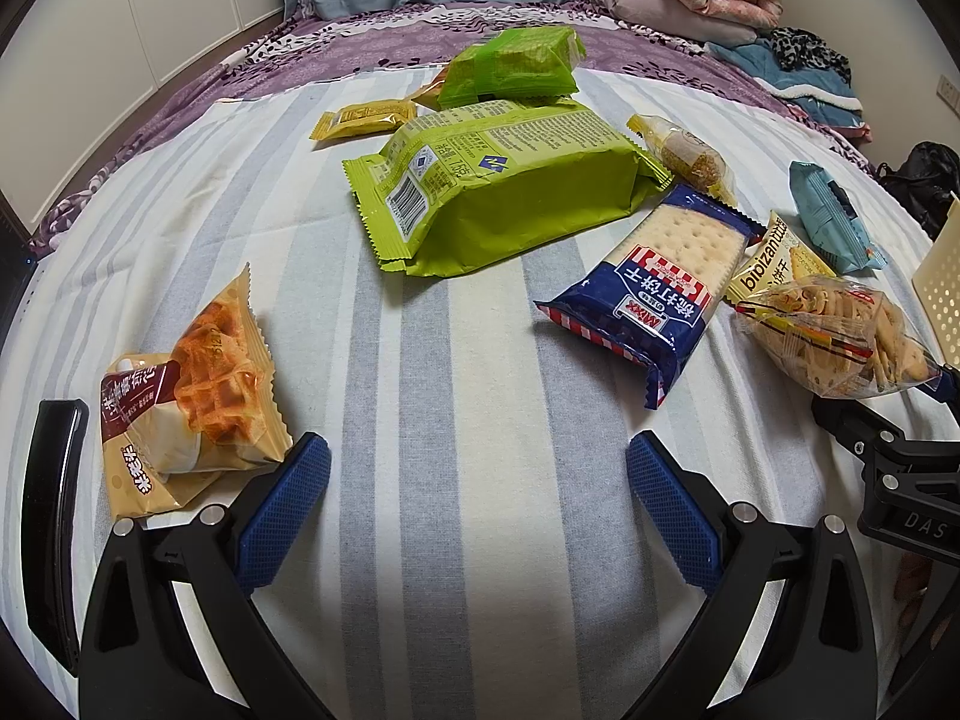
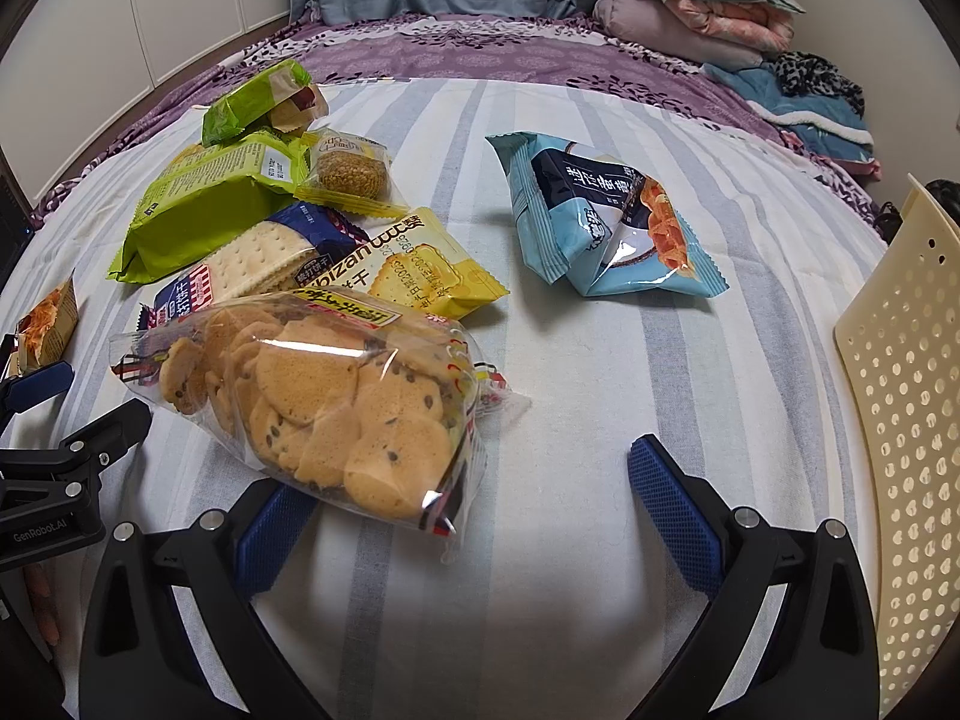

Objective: Organize snacks

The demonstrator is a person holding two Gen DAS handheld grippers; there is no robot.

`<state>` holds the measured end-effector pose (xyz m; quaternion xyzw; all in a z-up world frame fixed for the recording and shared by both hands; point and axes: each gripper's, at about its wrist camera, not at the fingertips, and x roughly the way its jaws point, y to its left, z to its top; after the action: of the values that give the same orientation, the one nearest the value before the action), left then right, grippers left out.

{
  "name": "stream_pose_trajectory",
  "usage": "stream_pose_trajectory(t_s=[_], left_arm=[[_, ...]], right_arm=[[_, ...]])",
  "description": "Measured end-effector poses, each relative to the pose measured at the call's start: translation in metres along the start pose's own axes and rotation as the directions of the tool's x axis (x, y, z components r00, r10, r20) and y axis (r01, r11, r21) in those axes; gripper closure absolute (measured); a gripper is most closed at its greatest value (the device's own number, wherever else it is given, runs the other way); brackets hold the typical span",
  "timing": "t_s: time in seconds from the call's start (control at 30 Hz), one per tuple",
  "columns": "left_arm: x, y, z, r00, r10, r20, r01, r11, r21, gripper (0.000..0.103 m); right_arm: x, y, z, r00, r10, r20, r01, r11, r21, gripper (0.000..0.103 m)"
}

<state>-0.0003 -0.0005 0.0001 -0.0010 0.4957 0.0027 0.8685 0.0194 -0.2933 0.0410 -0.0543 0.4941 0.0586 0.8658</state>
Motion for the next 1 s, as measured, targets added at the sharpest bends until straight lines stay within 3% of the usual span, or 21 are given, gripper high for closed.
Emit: stream_pose_trajectory(t_s=[1.0], left_arm=[[-0.0004, -0.0004, 0.0000, 1.000, 0.000, -0.001, 0.000, 1.000, 0.000, 0.002]], right_arm=[[0.0002, -0.0013, 0.0004, 1.000, 0.004, 0.000, -0.004, 1.000, 0.003, 0.005]])
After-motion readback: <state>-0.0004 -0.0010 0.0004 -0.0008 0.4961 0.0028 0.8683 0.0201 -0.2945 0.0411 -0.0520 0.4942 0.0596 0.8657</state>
